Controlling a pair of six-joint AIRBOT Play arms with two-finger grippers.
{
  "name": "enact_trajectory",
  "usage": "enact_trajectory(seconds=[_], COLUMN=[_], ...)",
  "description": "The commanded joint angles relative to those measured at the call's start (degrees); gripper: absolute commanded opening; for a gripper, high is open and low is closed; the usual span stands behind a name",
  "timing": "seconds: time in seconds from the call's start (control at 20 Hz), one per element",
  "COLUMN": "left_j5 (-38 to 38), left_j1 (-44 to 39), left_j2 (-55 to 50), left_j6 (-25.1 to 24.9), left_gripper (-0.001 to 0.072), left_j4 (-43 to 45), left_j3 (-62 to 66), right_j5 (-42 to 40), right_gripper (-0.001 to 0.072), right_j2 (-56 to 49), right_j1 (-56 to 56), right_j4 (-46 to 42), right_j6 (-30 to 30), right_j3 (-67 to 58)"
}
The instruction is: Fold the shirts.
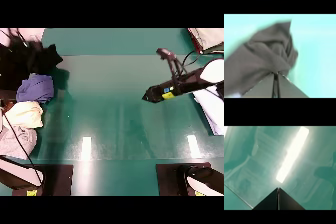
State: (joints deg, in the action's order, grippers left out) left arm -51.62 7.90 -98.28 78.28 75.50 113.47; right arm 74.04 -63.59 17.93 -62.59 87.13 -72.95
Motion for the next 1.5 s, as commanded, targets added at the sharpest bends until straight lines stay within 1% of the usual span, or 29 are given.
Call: enact_trajectory(seconds=[0.0,0.1,0.15,0.2,0.3,0.4,0.45,0.55,0.7,0.75,0.85,0.95,1.0,1.05,1.1,1.15,1.2,1.3,1.35,1.45], left_j5=[-6.3,-10.3,-12.9,-15.0,-17.7,-22.4,-24.2,-23.8,-22.8,-21.3,-18.7,-18.1,-18.7,-19.9,-22.1,-25.6,-30.2,-38.3,-40.0,-37.6], left_j1=[-0.1,-0.8,-1.7,-3.5,-8.2,-13.1,-15.3,-20.4,-26.7,-28.5,-31.1,-31.8,-31.0,-29.5,-27.0,-24.2,-21.1,-16.7,-15.7,-15.8], left_j2=[8.2,14.4,17.1,19.8,23.7,24.9,24.8,24.7,22.6,21.1,17.3,12.2,10.8,10.5,10.6,10.6,10.9,12.0,13.3,18.4], left_j6=[-9.5,-16.0,-16.9,-17.1,-17.1,-16.9,-16.0,-13.8,-13.8,-13.8,-13.4,-10.3,-8.6,-6.8,-4.4,-3.2,-3.1,-1.5,-0.7,-0.4], left_gripper=[0.0029,0.0028,0.0029,0.0028,0.0028,0.0029,0.0028,0.0029,0.0029,0.0029,0.0029,0.0033,0.0228,0.0513,0.0565,0.0553,0.0553,0.0552,0.0552,0.0553], left_j4=[-21.8,-35.8,-39.0,-40.4,-40.1,-39.8,-39.7,-39.6,-39.4,-38.8,-38.4,-38.3,-38.2,-38.2,-38.3,-38.3,-38.2,-34.2,-30.4,-22.2], left_j3=[8.0,7.8,7.8,7.8,7.8,7.8,7.1,1.2,-9.2,-12.2,-15.7,-16.0,-16.0,-16.0,-15.6,-14.9,-14.6,-15.5,-17.5,-26.0], right_j5=[-1.1,-1.6,-1.9,-1.9,-1.9,-1.9,-1.5,-0.1,2.7,3.5,4.8,5.0,5.5,6.2,6.6,7.0,7.3,7.4,6.9,6.2], right_gripper=[0.0024,0.0024,0.0024,0.0024,0.0024,0.0024,0.0024,0.0024,0.0024,0.0024,0.0025,0.0024,0.0025,0.0025,0.0024,0.0024,0.0024,0.0025,0.0024,0.0025], right_j2=[0.0,0.0,0.0,0.0,0.0,0.0,0.0,0.0,0.0,0.0,0.0,0.0,0.0,0.0,0.0,0.0,0.0,0.0,0.0,0.0], right_j1=[-0.7,-2.5,-4.0,-5.6,-9.2,-12.3,-13.6,-15.5,-16.7,-16.7,-16.7,-16.6,-16.6,-16.6,-16.6,-16.6,-16.6,-16.6,-16.6,-16.6], right_j4=[-1.0,-2.2,-2.1,-2.1,-1.9,-1.9,-1.9,-1.9,-1.9,-1.9,-1.9,-1.9,-1.9,-1.9,-1.9,-2.0,-2.0,-2.0,-1.9,-2.0], right_j6=[0.0,0.0,0.0,0.0,0.0,0.0,0.0,0.0,0.0,-0.1,-0.3,-0.3,-0.4,-0.9,-1.3,-1.6,-2.3,-2.8,-2.8,-2.8], right_j3=[-8.5,-14.1,-16.4,-18.6,-23.1,-26.5,-27.9,-30.0,-30.7,-30.7,-30.7,-29.9,-29.4,-28.8,-27.9,-27.0,-26.0,-24.3,-23.5,-22.4])
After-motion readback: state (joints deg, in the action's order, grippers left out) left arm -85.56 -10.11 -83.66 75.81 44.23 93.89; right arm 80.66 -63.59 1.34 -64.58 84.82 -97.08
